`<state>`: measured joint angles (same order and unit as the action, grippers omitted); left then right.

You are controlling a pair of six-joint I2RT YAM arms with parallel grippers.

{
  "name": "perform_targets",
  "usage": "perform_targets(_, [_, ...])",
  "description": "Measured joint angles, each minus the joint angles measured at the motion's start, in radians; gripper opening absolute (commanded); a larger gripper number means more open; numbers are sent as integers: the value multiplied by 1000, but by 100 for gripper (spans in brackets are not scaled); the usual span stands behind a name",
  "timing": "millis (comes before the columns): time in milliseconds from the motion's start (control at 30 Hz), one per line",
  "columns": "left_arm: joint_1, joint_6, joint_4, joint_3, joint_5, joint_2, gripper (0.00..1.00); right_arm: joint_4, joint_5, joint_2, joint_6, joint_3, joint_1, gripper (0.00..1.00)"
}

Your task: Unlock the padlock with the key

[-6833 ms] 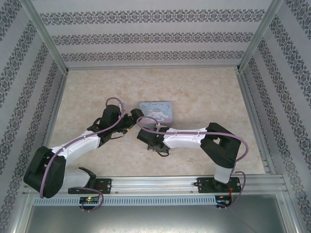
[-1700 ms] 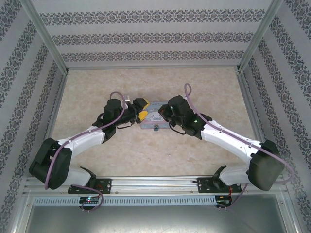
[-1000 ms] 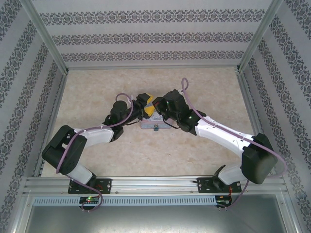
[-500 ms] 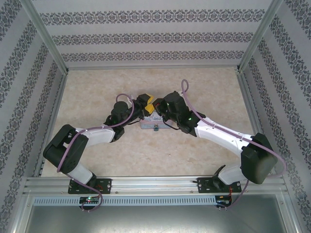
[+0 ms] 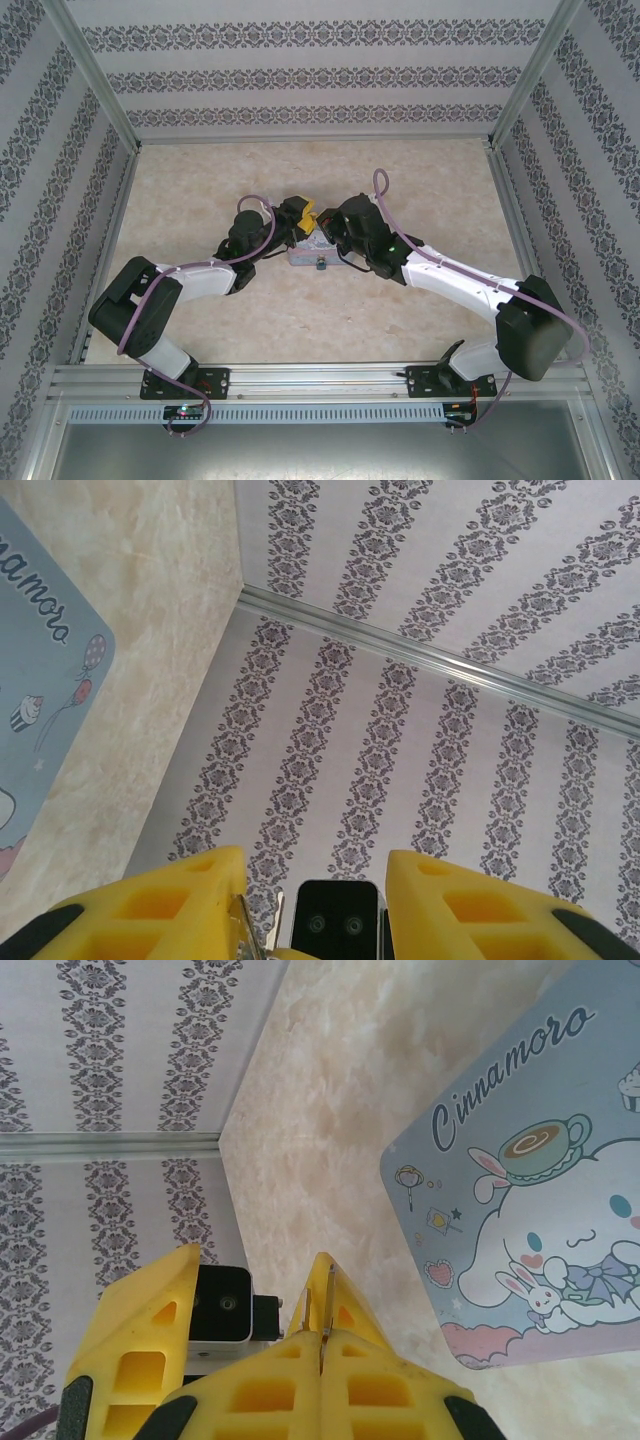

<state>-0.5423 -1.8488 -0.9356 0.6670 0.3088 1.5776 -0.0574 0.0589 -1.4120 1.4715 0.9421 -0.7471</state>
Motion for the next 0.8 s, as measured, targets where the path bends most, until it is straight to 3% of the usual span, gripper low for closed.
perform_targets(800, [0, 8, 1, -2, -4, 0, 23, 0, 0, 2, 1, -2, 12, 0])
